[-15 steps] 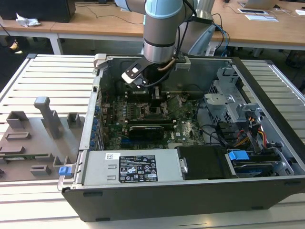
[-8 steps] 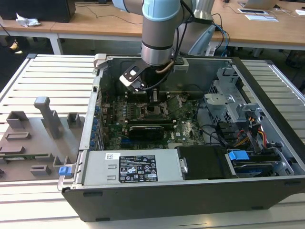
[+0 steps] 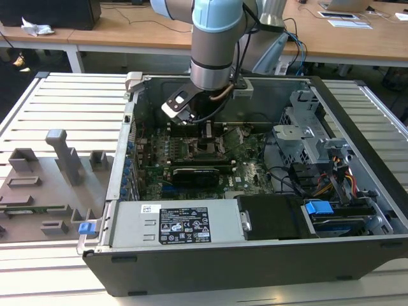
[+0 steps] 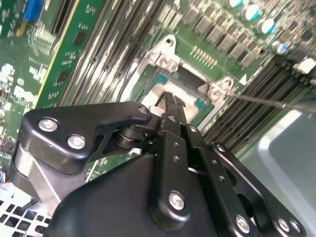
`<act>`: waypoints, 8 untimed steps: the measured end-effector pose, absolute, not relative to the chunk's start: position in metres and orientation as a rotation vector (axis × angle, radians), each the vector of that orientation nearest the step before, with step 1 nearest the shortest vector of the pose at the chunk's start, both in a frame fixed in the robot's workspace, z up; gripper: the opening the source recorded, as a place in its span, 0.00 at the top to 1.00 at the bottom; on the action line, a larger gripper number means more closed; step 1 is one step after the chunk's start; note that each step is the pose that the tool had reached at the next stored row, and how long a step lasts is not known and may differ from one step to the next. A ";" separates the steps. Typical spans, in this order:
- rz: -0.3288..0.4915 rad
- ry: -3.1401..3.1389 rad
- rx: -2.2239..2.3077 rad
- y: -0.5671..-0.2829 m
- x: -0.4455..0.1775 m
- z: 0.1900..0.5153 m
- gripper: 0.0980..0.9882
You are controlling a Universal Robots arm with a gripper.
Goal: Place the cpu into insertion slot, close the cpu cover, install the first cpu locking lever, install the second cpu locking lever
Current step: 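Place the cpu into insertion slot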
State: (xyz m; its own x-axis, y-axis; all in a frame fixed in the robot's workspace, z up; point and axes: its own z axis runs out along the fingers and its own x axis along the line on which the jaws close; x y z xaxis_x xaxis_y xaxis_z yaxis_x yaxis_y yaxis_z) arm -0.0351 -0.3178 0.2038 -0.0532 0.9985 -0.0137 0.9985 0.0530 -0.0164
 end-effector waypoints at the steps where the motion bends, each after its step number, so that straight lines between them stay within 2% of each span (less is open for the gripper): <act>1: 0.034 -2.278 -2.160 -0.318 -0.032 0.204 0.99; 8: 0.036 -2.278 -2.160 -0.318 -0.026 0.213 0.99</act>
State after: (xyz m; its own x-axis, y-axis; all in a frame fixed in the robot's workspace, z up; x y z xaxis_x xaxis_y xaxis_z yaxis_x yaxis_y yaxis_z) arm -0.0259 -0.3175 0.2127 -0.0532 0.9985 -0.0143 0.9984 0.0529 -0.0184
